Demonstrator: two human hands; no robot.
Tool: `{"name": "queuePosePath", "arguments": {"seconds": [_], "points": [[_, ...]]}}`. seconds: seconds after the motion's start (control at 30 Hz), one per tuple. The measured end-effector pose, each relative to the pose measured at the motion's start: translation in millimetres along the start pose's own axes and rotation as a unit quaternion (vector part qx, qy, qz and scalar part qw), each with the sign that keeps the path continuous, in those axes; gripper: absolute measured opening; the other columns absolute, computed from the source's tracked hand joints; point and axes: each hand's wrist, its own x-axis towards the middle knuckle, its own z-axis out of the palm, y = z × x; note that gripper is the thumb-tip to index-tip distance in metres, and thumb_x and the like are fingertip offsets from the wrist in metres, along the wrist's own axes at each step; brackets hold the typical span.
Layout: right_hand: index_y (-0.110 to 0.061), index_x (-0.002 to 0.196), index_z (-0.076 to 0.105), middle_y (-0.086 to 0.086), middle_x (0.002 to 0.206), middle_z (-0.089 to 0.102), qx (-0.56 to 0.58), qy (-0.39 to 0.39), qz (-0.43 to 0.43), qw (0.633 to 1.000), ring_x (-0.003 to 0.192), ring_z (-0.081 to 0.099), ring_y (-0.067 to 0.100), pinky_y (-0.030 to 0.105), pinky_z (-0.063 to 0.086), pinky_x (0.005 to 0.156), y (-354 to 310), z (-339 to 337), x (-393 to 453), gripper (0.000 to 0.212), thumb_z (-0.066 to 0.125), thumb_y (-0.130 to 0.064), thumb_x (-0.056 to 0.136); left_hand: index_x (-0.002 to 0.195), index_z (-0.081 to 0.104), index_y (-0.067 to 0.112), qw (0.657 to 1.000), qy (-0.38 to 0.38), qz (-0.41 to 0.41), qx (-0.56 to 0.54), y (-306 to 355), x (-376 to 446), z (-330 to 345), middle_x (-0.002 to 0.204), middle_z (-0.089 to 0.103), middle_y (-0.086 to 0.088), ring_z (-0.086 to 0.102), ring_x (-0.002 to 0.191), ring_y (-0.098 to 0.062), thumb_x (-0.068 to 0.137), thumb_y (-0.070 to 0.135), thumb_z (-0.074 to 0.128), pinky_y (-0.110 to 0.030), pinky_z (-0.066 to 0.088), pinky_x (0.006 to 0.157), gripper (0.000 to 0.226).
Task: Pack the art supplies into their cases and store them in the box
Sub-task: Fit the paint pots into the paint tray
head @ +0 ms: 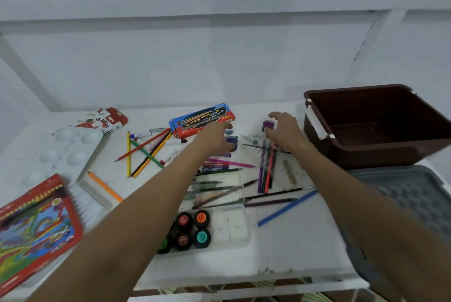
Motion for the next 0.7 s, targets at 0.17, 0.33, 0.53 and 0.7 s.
{"name": "queuePosePath", "arguments": {"seconds": [0.17, 0.33, 0.53, 0.7], "points": [[-0.005, 0.14, 0.038, 0.021, 0.133, 0.045, -0.038, -0.03, 0.045, 0.998, 0.124, 0.042, 0.036, 0.04, 0.04, 0.098, 9, 11, 33, 0.059, 0.058, -0.021, 0.087, 0.136, 0.048, 0.018, 1.0, -0.027, -0.013, -0.001, -4, 18, 10, 0.132, 0.056, -0.002, 0.056, 0.111, -0.021, 0.078, 0.035, 0.074, -0.027, 0.042, 0.085, 0.066], [0.001, 0.132, 0.045, 0.021, 0.132, 0.049, -0.02, -0.048, 0.057, 0.997, 0.12, 0.048, 0.033, 0.038, 0.041, 0.099, 17, 21, 41, 0.049, 0.059, -0.014, 0.088, 0.121, 0.062, 0.017, 0.999, -0.047, -0.004, 0.011, -10, 21, 14, 0.121, 0.065, -0.001, 0.061, 0.098, -0.019, 0.078, 0.034, 0.073, -0.032, 0.051, 0.086, 0.048], [-0.002, 0.128, 0.052, 0.015, 0.132, 0.053, 0.01, -0.024, 0.028, 0.999, 0.121, 0.049, 0.027, 0.027, 0.038, 0.099, 15, 28, 41, 0.044, 0.062, -0.014, 0.087, 0.12, 0.061, 0.015, 0.999, -0.035, -0.007, -0.027, -11, 17, 12, 0.119, 0.062, 0.001, 0.057, 0.088, -0.016, 0.077, 0.028, 0.075, -0.023, 0.048, 0.075, 0.047], [-0.007, 0.127, 0.054, 0.011, 0.123, 0.057, 0.063, 0.028, -0.017, 0.997, 0.111, 0.054, 0.023, 0.021, 0.037, 0.091, -2, 23, 19, 0.046, 0.064, -0.021, 0.085, 0.101, 0.052, 0.017, 0.994, 0.004, -0.038, -0.103, -7, 0, -3, 0.093, 0.06, 0.002, 0.053, 0.069, -0.009, 0.071, 0.021, 0.077, -0.018, 0.041, 0.055, 0.039]]}}
